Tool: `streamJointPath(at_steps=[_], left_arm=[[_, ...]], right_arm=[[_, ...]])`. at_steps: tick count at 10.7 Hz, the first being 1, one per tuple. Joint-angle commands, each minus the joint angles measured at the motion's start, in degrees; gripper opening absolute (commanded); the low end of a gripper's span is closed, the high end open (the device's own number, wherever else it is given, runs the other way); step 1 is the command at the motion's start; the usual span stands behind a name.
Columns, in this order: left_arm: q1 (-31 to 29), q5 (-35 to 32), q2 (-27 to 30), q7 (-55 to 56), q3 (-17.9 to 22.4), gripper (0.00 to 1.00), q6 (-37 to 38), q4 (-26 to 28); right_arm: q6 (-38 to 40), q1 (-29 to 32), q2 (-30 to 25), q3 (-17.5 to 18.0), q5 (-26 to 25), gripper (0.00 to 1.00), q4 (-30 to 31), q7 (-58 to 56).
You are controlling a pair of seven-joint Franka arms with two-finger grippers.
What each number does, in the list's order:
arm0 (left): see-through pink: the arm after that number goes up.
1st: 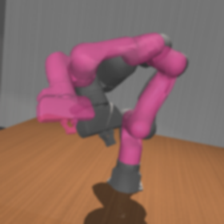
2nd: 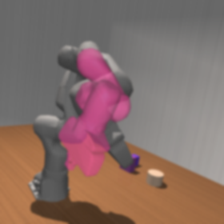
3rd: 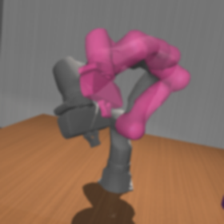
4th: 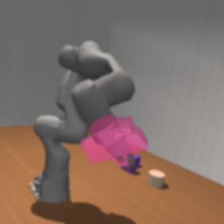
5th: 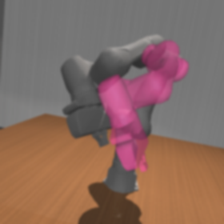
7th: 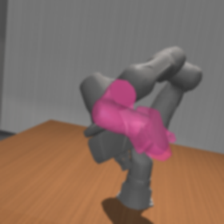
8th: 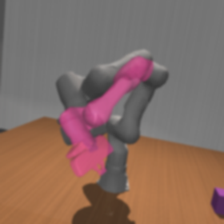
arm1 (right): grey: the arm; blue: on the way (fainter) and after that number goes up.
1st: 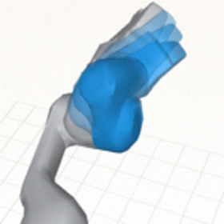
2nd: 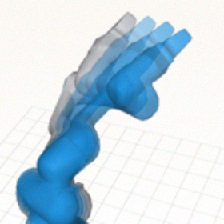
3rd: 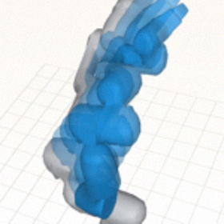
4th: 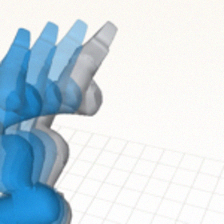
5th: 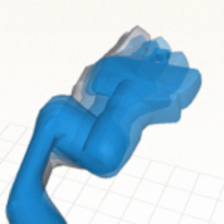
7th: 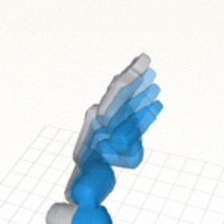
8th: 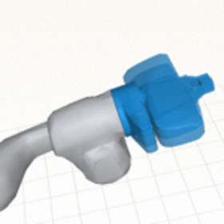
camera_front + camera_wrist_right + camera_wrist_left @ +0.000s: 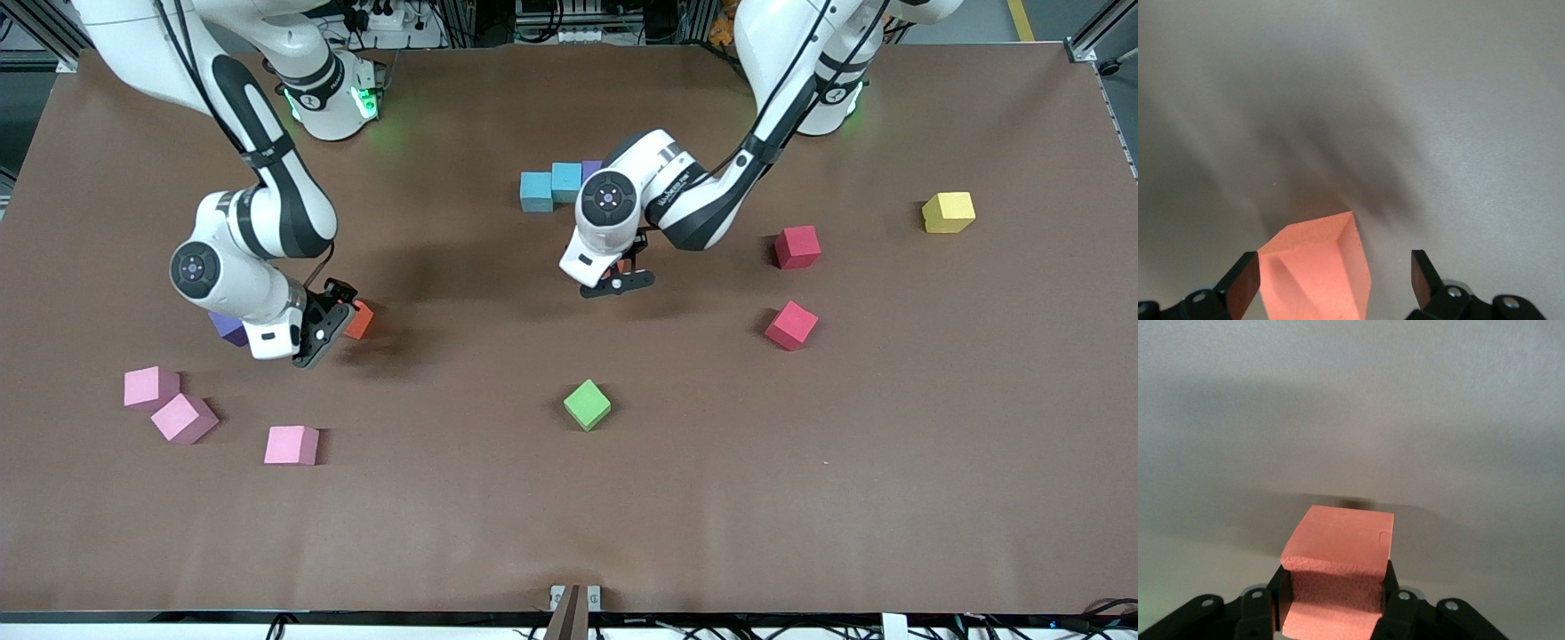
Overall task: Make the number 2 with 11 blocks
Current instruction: 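Carry the orange cube with the left gripper while the right gripper reaches orange, then place the orange cube at the cluster while the right gripper grasps orange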
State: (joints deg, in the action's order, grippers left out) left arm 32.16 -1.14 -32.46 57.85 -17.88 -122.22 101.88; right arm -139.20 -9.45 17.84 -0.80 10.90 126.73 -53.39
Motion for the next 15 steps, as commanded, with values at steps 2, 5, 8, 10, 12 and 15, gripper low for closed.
streamJointPath(at_steps=[2, 5, 8, 10, 12, 15], left_arm=[[0.8, -1.8, -0.4, 0.1, -0.2, 0.0, 0.8, 0.2], [1.7, -1.8, -1.5, 1.0, -0.6, 0.0, 0.7, 0.2], [2.0, -3.4, -1.7, 3.1, -1.4, 0.0, 0.3, 1.0], [2.0, -4.0, -2.2, 4.1, -1.7, 0.0, -0.2, 1.4], [1.9, -4.0, -2.2, 5.2, -2.7, 0.0, -0.3, 1.5], [1.9, -4.1, -2.3, 5.3, -3.0, 0.0, -0.3, 1.7]], right_arm=[[-4.7, 1.7, -6.0, 3.6, -0.7, 1.0, 7.3, -2.8], [-13.9, 2.0, -5.1, 3.6, -0.7, 1.0, 11.6, -7.7], [-19.0, 2.2, -4.2, 3.6, -0.7, 1.0, 14.1, -8.1], [-20.8, 2.4, -3.0, 3.6, -0.8, 1.0, 14.5, -8.2], [-20.8, 2.5, -2.6, 3.6, -0.7, 0.95, 14.5, -8.2], [-20.5, 2.5, -2.5, 3.6, -0.7, 0.36, 14.1, -8.4]])
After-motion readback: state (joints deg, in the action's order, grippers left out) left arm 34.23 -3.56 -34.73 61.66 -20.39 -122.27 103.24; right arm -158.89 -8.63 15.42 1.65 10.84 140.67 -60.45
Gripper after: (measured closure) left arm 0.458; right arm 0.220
